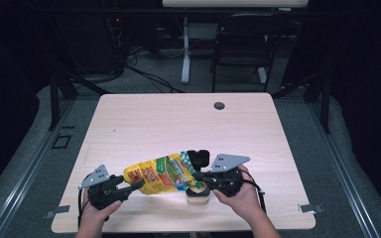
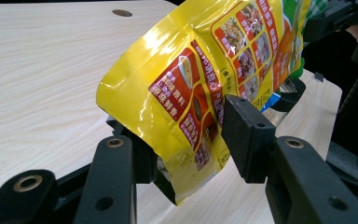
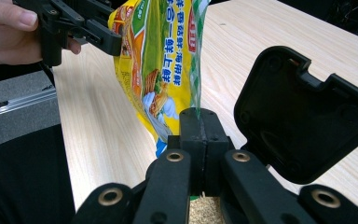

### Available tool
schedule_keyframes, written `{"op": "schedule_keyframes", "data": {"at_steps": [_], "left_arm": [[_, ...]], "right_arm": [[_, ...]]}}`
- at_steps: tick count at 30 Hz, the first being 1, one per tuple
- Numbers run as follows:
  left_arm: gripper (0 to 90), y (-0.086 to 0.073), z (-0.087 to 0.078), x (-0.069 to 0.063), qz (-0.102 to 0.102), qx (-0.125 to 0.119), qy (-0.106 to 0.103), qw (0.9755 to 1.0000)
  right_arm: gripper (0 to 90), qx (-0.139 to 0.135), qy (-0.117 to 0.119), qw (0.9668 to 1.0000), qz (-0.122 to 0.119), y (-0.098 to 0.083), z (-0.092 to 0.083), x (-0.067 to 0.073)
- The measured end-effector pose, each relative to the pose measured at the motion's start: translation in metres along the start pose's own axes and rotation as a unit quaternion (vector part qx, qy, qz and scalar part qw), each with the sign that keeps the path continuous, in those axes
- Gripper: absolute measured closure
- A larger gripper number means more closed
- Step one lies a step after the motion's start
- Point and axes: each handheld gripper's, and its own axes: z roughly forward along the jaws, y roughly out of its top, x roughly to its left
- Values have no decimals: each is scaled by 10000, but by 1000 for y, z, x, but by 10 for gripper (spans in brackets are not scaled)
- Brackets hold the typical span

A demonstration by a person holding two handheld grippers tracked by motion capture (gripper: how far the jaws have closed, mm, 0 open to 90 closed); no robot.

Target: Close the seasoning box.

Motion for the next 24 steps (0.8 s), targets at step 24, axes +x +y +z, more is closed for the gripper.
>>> {"op": "schedule_keyframes", "data": {"at_steps": [24], "left_arm": [[573, -2, -15, 10, -126, -38, 256, 9996]], "right_arm": [[900, 1, -44, 9999, -157, 2, -5, 2]]}}
